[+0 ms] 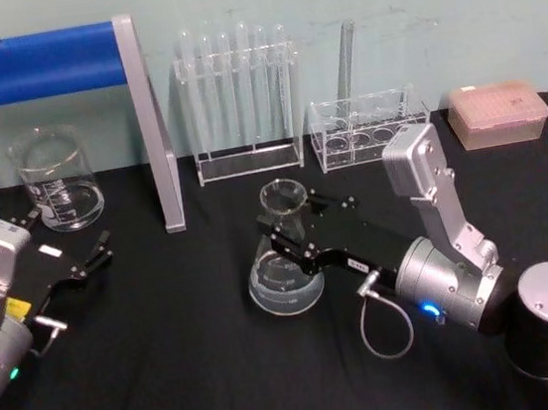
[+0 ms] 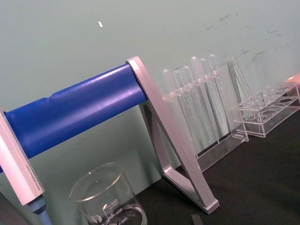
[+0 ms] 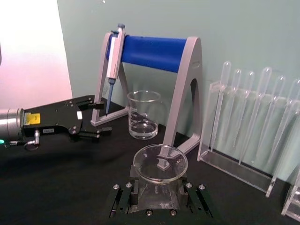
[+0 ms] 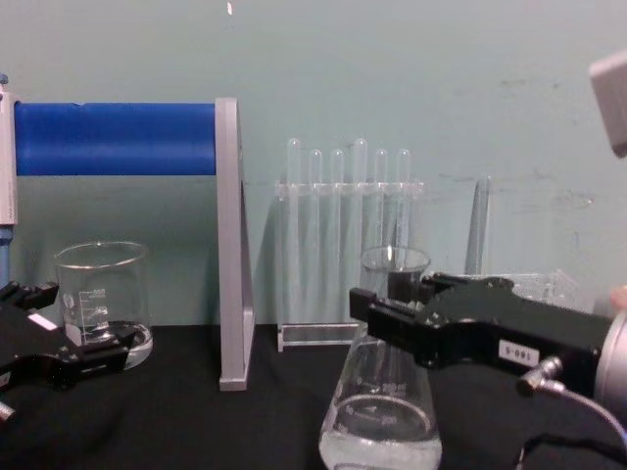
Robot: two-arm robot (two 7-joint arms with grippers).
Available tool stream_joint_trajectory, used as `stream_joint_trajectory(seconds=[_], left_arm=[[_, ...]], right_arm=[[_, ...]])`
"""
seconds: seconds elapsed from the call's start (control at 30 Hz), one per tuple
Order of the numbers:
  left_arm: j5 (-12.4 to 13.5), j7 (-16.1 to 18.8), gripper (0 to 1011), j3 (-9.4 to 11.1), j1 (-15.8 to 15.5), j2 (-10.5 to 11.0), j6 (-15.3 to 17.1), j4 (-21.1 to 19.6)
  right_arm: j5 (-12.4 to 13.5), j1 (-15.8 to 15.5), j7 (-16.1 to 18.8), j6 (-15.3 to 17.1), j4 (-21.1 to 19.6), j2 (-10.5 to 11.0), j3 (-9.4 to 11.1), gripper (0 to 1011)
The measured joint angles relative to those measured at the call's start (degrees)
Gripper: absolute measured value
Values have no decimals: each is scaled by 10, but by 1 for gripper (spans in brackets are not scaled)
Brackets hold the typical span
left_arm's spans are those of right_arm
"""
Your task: Grasp the erlenmeyer flask with one hand, shake it three times, then place it back.
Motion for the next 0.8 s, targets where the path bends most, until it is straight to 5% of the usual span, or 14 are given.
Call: stream_joint_trajectory(seconds=[0.8], left_arm=[[0,0,1001,0,0,0,0,0]], right_arm=[[-4,-1,4,-4,27,-1,-15,449]])
